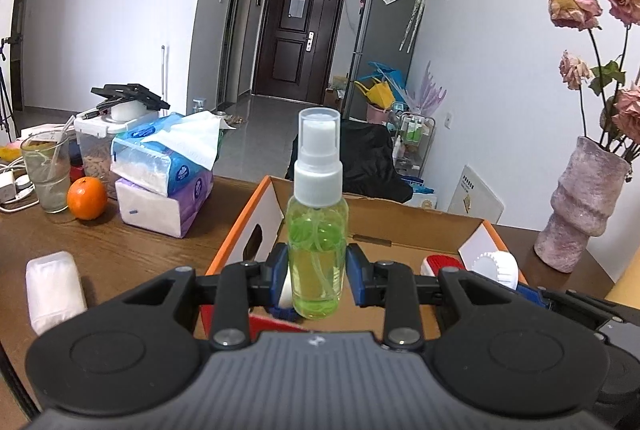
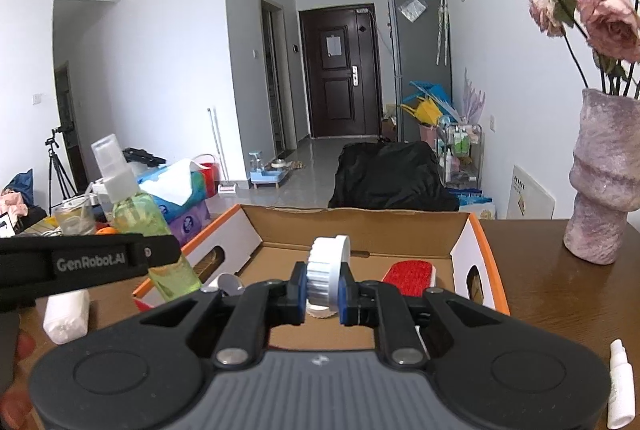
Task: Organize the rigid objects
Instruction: 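Carry the spray bottle and white cap with both tools over the box, then open the left tool to drop the spray bottle while the right tool releases the cap into the box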
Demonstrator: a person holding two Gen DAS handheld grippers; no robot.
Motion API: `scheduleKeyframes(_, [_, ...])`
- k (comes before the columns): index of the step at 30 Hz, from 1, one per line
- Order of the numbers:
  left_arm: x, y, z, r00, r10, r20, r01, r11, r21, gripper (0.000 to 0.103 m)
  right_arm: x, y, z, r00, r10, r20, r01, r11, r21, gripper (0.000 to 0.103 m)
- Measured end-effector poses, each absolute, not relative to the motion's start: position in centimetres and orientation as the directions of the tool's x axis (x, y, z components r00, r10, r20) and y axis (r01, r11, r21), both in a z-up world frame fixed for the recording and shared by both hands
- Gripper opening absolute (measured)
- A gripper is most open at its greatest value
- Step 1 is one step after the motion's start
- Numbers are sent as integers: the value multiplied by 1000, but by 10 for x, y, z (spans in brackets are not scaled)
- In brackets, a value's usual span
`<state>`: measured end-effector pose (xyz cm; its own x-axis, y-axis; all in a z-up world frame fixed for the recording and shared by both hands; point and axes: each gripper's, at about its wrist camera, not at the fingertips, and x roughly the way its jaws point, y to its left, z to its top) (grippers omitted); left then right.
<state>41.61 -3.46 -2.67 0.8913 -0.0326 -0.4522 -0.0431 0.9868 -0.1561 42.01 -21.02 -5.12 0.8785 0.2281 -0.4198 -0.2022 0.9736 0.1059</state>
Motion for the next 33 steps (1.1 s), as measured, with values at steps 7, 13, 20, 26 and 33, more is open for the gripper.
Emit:
scheduleKeyframes(7, [441,-38,-31,887,-27,-460,-45,988,-144,32,442,-212,-54,872,229,-434,-201,973,109,14])
scheduleKeyframes(13, [458,-42,-35,885,-19,-464,-47,990,-132,32,457,-212,-55,870,220,-442,-192,976,106,14])
scheduleKeyframes(20, [478,-44,-40,879,-15,-477,-47,992,-116,32,473,-211,-55,870,204,-449,-181,979,93,14])
scheduleKeyframes(26, [491,-45,-41,881,-13,-474,-40,994,-102,32,490,-206,-58,858,197,-475,-183,980,76,14])
scheduleKeyframes(33, [504,-46,-45,877,-13,-480,-33,996,-87,32,504,-203,-61,851,175,-495,-166,984,61,14])
